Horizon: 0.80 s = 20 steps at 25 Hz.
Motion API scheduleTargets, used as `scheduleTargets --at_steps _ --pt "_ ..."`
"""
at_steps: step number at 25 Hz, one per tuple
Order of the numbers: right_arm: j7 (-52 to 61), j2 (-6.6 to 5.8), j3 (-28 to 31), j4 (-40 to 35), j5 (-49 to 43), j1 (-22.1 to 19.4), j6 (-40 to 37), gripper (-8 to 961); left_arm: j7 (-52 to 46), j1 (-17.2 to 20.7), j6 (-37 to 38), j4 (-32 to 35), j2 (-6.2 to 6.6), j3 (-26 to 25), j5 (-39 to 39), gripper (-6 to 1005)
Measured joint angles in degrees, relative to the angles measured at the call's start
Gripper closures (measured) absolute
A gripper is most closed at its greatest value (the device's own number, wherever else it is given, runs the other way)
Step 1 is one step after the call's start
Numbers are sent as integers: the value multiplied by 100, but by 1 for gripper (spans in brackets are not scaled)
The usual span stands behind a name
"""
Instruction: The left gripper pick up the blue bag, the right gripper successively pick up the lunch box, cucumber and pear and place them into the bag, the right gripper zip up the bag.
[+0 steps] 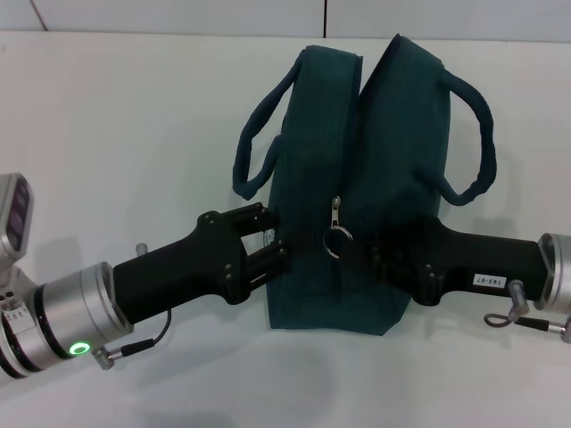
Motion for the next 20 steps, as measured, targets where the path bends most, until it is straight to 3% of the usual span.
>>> scheduleTargets --at_steps 14,20 --pt "205 7 -12 -9 15 132 178 791 94 17 11 0 0 14 0 595" --pt "288 6 -460 -16 382 109 433 768 94 36 23 0 0 15 0 596"
